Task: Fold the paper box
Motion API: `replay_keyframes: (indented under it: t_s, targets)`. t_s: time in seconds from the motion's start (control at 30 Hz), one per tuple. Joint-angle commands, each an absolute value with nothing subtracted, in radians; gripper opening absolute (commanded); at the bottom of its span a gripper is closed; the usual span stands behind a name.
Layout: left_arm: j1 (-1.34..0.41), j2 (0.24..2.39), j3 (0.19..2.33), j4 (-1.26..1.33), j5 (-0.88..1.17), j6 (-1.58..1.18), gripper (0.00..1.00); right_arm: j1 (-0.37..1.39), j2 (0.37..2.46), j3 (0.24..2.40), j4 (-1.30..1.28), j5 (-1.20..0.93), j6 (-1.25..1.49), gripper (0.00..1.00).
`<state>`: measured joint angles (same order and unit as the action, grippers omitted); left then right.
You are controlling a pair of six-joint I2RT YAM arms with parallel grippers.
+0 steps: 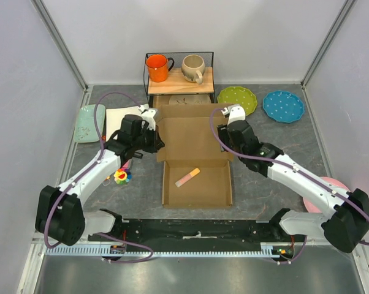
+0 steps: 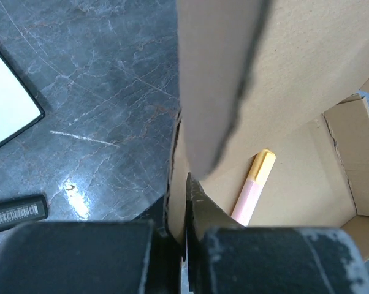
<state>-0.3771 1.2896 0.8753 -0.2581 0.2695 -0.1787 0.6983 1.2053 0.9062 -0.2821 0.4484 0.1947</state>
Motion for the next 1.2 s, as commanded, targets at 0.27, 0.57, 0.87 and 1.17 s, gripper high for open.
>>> replay_keyframes:
  t_s: [0.27, 0.57, 0.87, 1.17]
  targets:
    - [-0.391, 1.16, 0.762, -0.038, 0.222, -0.114, 0.02, 0.624, 1.313, 1.201, -0.653, 0.305, 0.14, 0.66]
    - [-0.397, 1.109, 0.721, -0.005, 0.199, -0.106, 0.02, 0.614, 1.353, 1.121, -0.586, 0.34, 0.178, 0.48]
    - [-0.411, 1.026, 0.621, 0.173, 0.155, -0.127, 0.02, 0.614, 1.327, 1.025, -0.442, 0.341, 0.222, 0.25]
    - [-0.428, 1.031, 0.594, 0.221, 0.146, -0.08, 0.02, 0.617, 1.336, 1.06, -0.445, 0.41, 0.201, 0.52]
